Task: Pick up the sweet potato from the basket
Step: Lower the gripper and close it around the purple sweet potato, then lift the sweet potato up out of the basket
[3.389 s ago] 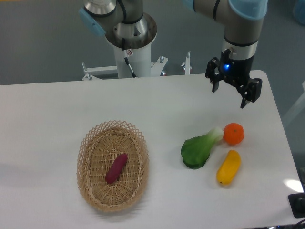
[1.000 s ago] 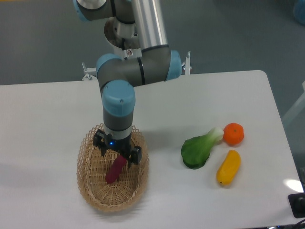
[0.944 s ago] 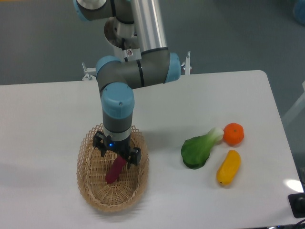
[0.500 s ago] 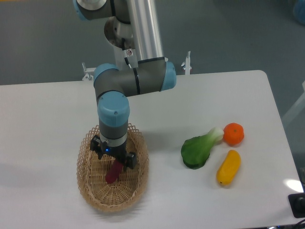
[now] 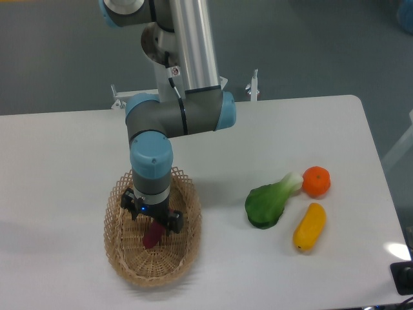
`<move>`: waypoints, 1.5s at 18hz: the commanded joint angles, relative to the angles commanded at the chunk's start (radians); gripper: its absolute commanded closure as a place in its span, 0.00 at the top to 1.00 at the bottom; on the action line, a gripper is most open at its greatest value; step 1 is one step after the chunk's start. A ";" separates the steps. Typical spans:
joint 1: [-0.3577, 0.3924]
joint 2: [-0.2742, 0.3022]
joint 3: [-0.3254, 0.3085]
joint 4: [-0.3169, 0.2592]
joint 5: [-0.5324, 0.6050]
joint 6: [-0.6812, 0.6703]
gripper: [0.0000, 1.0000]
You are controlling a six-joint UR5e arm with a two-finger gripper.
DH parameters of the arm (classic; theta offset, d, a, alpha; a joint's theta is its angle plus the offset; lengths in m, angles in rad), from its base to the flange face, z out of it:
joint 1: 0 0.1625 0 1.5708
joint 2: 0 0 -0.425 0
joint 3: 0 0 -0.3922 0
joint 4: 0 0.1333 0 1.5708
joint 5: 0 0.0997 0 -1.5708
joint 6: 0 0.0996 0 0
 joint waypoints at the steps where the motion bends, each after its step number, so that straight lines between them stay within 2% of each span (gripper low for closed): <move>1: -0.002 -0.002 0.002 0.000 0.000 0.000 1.00; 4: -0.008 -0.006 0.002 0.005 0.002 -0.011 0.99; 6: -0.009 -0.008 0.002 0.018 0.002 -0.014 0.82; 8: -0.009 -0.006 0.002 0.020 0.002 -0.012 0.54; 9: -0.009 -0.005 0.002 0.020 0.002 -0.011 0.44; 11: -0.008 0.005 0.000 0.020 0.000 -0.003 0.34; 13: -0.008 0.006 0.002 0.021 0.002 -0.002 0.31; 15: -0.008 0.009 0.005 0.021 0.002 0.000 0.24; 17: -0.006 0.020 0.009 0.021 0.000 0.003 0.24; 18: 0.027 0.081 0.032 0.015 -0.001 0.044 0.24; 23: 0.121 0.149 0.086 -0.003 -0.015 0.130 0.24; 24: 0.147 0.164 0.100 -0.029 -0.020 0.149 0.24; 26: 0.202 0.182 0.144 -0.118 -0.044 0.202 0.25; 27: 0.245 0.192 0.182 -0.196 -0.061 0.250 0.25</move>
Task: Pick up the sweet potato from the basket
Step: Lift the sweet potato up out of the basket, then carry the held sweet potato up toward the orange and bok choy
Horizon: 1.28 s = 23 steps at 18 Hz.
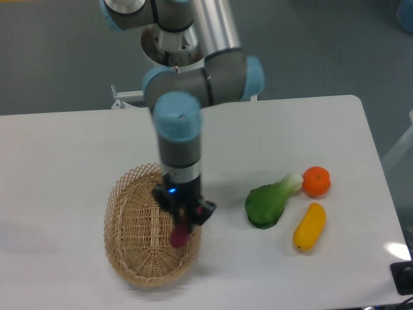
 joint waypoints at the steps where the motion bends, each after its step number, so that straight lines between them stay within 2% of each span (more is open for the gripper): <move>1: 0.026 0.000 0.026 -0.049 -0.003 0.029 0.25; 5: 0.132 0.000 0.111 -0.218 -0.003 0.172 0.25; 7: 0.183 0.000 0.120 -0.261 -0.002 0.253 0.25; 13: 0.289 -0.004 0.117 -0.266 0.006 0.416 0.24; 23: 0.313 -0.020 0.122 -0.252 0.018 0.433 0.24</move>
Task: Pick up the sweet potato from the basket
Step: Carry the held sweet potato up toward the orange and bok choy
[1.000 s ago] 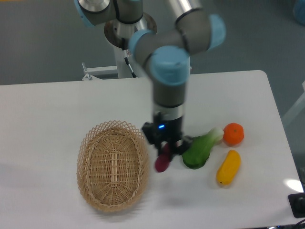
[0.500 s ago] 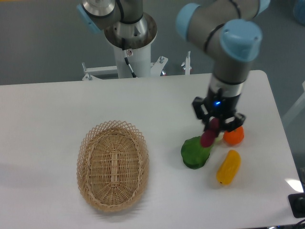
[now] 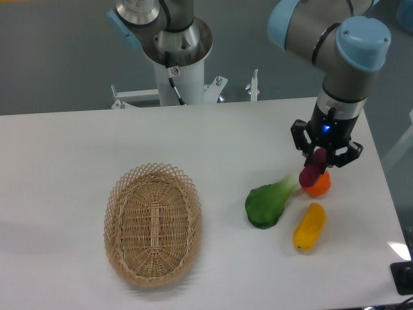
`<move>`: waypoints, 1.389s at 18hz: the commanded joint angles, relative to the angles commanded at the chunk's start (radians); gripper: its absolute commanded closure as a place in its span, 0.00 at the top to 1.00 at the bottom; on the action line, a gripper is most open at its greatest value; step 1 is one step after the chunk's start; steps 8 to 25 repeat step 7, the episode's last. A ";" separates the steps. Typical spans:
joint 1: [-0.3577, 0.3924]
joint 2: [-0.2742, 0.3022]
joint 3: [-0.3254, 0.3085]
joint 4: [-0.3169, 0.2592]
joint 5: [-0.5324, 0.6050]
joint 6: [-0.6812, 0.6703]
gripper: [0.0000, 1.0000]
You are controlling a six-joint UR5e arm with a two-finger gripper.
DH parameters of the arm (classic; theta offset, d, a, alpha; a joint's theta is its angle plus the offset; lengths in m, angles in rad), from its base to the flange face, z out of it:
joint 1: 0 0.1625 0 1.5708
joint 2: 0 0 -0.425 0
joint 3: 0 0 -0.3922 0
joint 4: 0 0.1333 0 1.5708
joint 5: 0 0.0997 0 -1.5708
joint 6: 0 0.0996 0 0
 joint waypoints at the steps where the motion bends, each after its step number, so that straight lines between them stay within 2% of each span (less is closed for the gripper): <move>1: -0.002 0.002 -0.002 0.000 0.000 -0.002 0.24; 25: -0.005 0.002 -0.003 0.000 -0.002 -0.002 0.24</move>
